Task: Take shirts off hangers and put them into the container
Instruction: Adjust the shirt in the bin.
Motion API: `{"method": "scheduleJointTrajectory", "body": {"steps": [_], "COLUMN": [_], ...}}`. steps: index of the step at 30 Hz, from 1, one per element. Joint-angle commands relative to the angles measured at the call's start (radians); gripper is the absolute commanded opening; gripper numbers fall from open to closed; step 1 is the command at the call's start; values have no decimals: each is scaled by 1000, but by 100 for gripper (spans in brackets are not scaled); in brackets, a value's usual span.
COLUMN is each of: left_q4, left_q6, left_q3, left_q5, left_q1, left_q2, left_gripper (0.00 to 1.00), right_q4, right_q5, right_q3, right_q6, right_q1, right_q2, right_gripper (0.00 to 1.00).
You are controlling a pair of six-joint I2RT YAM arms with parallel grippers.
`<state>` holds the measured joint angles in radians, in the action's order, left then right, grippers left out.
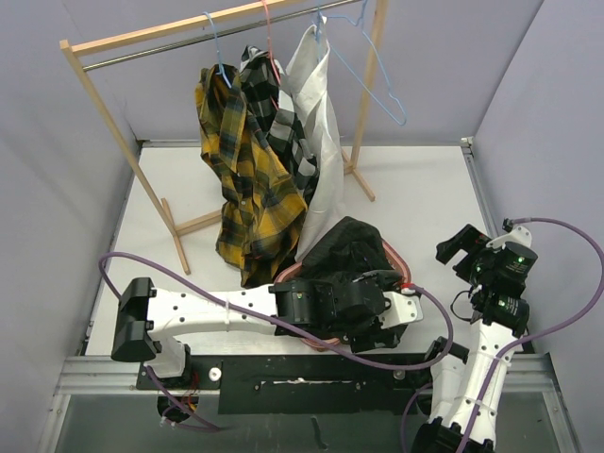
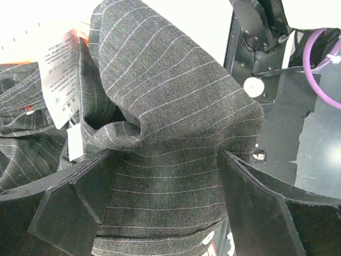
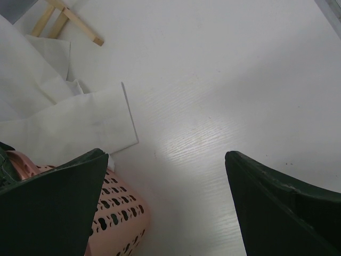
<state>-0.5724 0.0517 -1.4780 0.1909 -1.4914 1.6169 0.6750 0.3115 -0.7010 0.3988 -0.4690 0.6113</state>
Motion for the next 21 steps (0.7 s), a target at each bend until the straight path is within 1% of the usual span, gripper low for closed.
{"method": "scheduleJointTrajectory", "body": {"steps": [1, 2, 4, 5, 7, 9, 10, 13, 17, 19, 21], "left_q4": [102, 105, 106, 107, 108, 105, 103, 91, 53, 38, 31], "left_q6": [14, 18, 19, 20, 21, 22, 22, 29, 20, -19, -67], "left_q3": [-23, -23, -24, -24, -21, -19, -19, -17, -22, -10, 21], "left_q5": [30, 30, 30, 30, 30, 41, 52, 101, 244, 273, 268], "left_q1": [0, 0, 0, 0, 0, 0, 0, 3, 37, 101, 196], "left_q2": [2, 3, 6, 5, 1, -6, -11, -32, -73, -126, -177], "left_gripper": [75, 71, 58, 50, 30, 5, 0, 0, 0, 0, 0], "right_q4": [-40, -39, -40, -39, -38, -37, -36, -35, -33, -32, -31], "right_q5": [2, 2, 2, 2, 2, 2, 1, -1, -4, -6, -7], "right_q3": [1, 2, 2, 3, 2, 2, 3, 2, 3, 3, 2], "right_q6": [2, 2, 3, 3, 3, 3, 4, 6, 8, 8, 9], "right_q1": [0, 0, 0, 0, -1, 0, 0, 0, 0, 0, 0], "right_q2": [1, 1, 1, 0, -2, -5, -5, -8, -11, -13, -14], "right_gripper": [97, 97, 97, 97, 97, 97, 97, 97, 97, 97, 97]}}
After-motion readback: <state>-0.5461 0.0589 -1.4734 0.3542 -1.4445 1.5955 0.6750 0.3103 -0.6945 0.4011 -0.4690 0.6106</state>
